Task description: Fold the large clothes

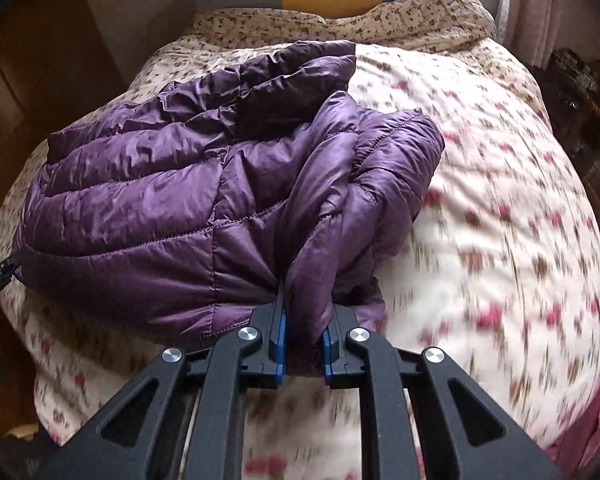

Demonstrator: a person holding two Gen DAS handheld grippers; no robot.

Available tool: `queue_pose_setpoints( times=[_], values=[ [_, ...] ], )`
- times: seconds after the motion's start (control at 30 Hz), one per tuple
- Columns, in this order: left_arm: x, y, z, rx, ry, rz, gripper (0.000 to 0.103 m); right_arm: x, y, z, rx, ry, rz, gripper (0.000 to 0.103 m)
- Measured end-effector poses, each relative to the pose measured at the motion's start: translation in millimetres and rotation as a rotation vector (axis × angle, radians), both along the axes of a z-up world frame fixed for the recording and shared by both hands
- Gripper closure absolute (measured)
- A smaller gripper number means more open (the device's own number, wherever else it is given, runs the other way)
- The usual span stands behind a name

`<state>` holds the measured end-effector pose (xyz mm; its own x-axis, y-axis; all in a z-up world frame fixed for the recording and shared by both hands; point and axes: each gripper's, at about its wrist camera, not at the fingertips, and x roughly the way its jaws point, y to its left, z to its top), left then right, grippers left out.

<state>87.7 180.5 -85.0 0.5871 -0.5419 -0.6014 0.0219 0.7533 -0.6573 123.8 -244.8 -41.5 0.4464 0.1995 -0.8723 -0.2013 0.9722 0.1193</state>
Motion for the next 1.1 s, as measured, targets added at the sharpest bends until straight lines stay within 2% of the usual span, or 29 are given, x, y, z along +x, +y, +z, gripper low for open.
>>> queue_pose_setpoints(
  times=[0.17, 0.2, 0.23, 0.3, 0.33, 0.37, 0.5, 0.6, 0.8, 0.87, 0.9, 0.93, 0.97, 1.03, 1.07, 1.1],
  values=[
    [-32.8, -1.2, -0.2, -0.012, 0.009, 0.005, 0.092, -35.2, -1.4, 2.3, -0.006, 0.015, 0.007, 0.090],
    [-37.2, -1.1, 2.3, -0.012, 0.006, 0.004, 0.092, -40.1, -1.6, 4.0, -0.014, 0.015, 0.009, 0.088],
    [-39.9, -0.9, 5.3, -0.006, 0.008, 0.006, 0.089, -44.8, -2.6, 7.4, -0.025, 0.010, 0.007, 0.079],
    [-41.7, 4.5, 11.7, 0.000, 0.008, 0.023, 0.075, -49.8, -8.2, 14.9, -0.023, -0.001, 0.006, 0.063],
    [-40.7, 8.5, 14.6, -0.006, 0.000, 0.034, 0.057, -51.6, -10.6, 21.8, -0.027, -0.020, 0.001, 0.048],
    [-37.4, 14.0, 19.6, 0.008, -0.015, 0.067, 0.044, -50.2, -12.4, 26.5, -0.033, -0.040, -0.004, 0.042],
    [-11.6, 28.7, 28.7, 0.006, -0.040, 0.111, 0.044, -31.0, -17.4, 47.0, 0.013, -0.101, -0.045, 0.039],
    [11.4, 28.7, 32.4, 0.025, -0.044, 0.123, 0.044, 6.2, -14.9, 49.9, 0.029, -0.124, -0.071, 0.038],
    [61.0, 23.7, 32.9, 0.017, -0.010, 0.142, 0.045, 75.9, -2.9, 28.3, 0.069, -0.088, -0.124, 0.038],
    [76.2, 19.3, 29.9, 0.035, 0.026, 0.136, 0.057, 95.6, 1.2, 19.5, 0.063, -0.073, -0.144, 0.038],
    [86.0, 16.3, 28.2, 0.049, 0.042, 0.127, 0.059, 104.1, 3.4, 15.1, 0.060, -0.064, -0.148, 0.038],
    [90.7, 13.3, 27.2, 0.061, 0.049, 0.114, 0.071, 111.4, 5.7, 10.8, 0.056, -0.056, -0.151, 0.039],
    [95.4, 10.2, 26.0, 0.095, 0.061, 0.110, 0.084, 114.7, 6.4, 8.2, 0.056, -0.054, -0.146, 0.055],
    [103.5, 3.7, 25.6, 0.160, 0.058, 0.100, 0.099, 115.2, 10.0, 5.6, 0.032, -0.063, -0.131, 0.079],
    [105.1, 0.8, 26.9, 0.203, 0.048, 0.104, 0.101, 113.9, 11.2, 6.2, 0.018, -0.075, -0.125, 0.089],
    [105.5, -0.1, 27.6, 0.225, 0.038, 0.107, 0.101, 113.8, 12.2, 8.4, 0.004, -0.090, -0.122, 0.092]
  ],
)
